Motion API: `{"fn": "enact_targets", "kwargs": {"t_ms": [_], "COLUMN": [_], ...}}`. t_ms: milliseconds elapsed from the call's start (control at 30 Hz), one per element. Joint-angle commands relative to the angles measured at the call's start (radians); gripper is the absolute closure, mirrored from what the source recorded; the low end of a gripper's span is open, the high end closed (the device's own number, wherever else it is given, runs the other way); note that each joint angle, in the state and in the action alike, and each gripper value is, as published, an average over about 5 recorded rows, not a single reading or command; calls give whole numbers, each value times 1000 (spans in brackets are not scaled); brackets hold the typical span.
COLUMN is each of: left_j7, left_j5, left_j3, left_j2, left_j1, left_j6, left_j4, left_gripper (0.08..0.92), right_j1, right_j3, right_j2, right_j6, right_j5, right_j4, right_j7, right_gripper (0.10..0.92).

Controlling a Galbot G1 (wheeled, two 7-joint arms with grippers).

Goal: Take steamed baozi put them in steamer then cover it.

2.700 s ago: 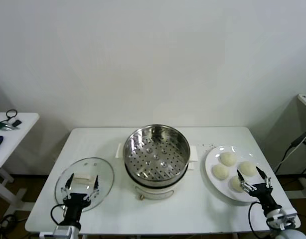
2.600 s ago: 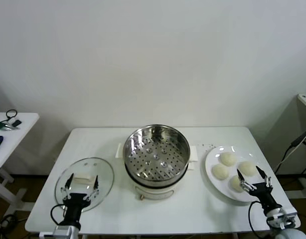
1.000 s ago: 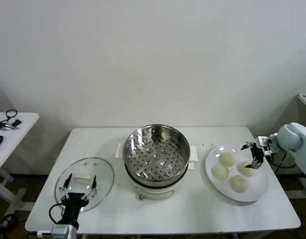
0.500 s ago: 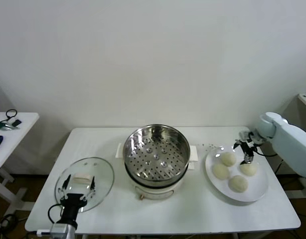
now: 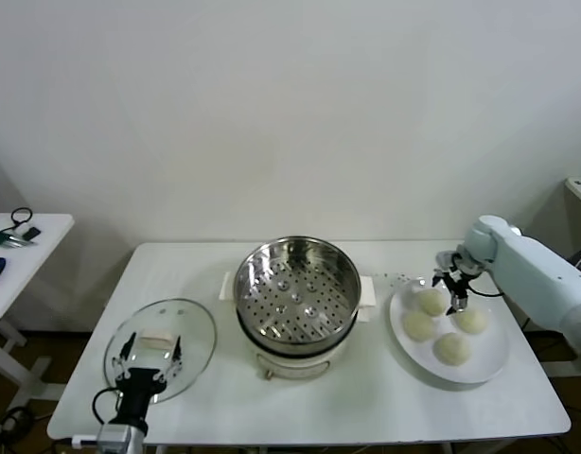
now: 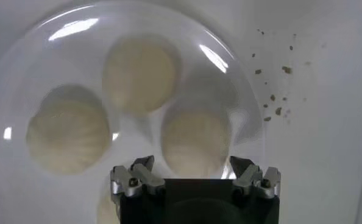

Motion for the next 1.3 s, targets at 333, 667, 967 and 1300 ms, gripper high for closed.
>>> {"fn": "enact_targets", "kwargs": {"t_ms": [333, 667, 967, 1300], "left_j7": [-1, -1, -1, 0], "left_j5": [6, 7, 7, 8], "left_j3": [2, 0, 1, 2], "left_j2": [-4, -3, -1, -2], "left_j1": [5, 12, 24, 43], "left_j6": [-3, -8, -9, -11], "left_j4": [1, 4, 3, -4], "left_gripper": [177, 177, 177, 177], "right_j1": [-6, 24, 316, 598], "right_j3": [19, -6, -262, -432], "right_j2": [42, 14, -27, 71], "right_j6": [10, 24, 147, 349], "right_j5": [-19, 18, 163, 209], "right_j4": [-44, -6, 162, 325], "right_j7": [0, -11, -83, -133], "right_gripper": [312, 379, 381, 375]}}
